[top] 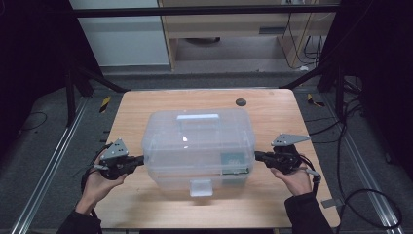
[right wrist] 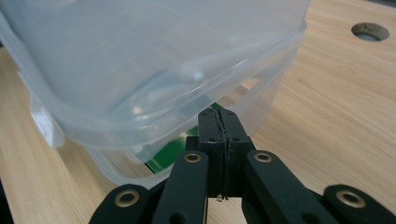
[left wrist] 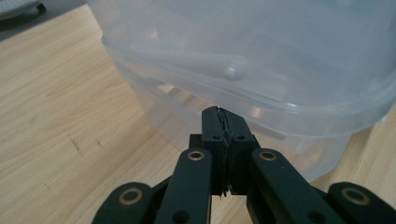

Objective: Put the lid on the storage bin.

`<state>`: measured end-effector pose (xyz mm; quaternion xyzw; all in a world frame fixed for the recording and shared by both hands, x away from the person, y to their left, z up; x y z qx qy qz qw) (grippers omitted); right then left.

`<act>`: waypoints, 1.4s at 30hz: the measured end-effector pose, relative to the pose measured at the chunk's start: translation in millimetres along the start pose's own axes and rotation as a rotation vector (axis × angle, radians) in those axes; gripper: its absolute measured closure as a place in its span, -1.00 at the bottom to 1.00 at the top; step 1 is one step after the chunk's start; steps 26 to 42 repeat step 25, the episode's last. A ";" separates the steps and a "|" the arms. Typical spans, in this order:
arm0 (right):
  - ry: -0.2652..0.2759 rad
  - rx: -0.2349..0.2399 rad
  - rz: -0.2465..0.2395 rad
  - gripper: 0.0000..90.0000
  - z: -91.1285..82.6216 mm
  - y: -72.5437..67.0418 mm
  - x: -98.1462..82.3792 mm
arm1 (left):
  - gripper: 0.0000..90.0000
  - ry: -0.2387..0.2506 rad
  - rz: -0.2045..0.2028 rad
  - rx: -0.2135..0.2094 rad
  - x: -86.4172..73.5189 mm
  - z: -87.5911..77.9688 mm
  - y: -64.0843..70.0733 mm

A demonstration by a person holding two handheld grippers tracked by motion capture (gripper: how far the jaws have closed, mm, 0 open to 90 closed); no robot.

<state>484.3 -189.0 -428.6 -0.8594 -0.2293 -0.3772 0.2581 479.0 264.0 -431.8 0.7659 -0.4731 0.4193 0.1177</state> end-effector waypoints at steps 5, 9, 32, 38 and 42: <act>0.003 -0.036 0.004 0.95 -1.6 5.2 -2.5 | 0.96 -0.001 -0.057 0.053 -7.4 -0.7 -9.1; 0.043 -0.096 0.043 0.84 -6.1 16.5 -5.4 | 0.92 -0.010 -0.098 0.111 -12.4 0.8 -14.5; 0.093 -0.342 0.208 -0.10 -14.4 82.5 -42.9 | 0.55 -0.086 -0.206 0.222 -58.3 19.1 -38.4; 0.093 -0.342 0.208 -0.10 -14.4 82.5 -42.9 | 0.55 -0.086 -0.206 0.222 -58.3 19.1 -38.4; 0.093 -0.342 0.208 -0.10 -14.4 82.5 -42.9 | 0.55 -0.086 -0.206 0.222 -58.3 19.1 -38.4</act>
Point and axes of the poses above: each handheld gripper's, and its own axes: z roughly forward along the jaws, x roughly out of its top, y roughly to its right, the point moved 4 cm from there along z, roughly forward along the jaws, and after that the axes turned 12 degrees about z, right-handed, at the moved point
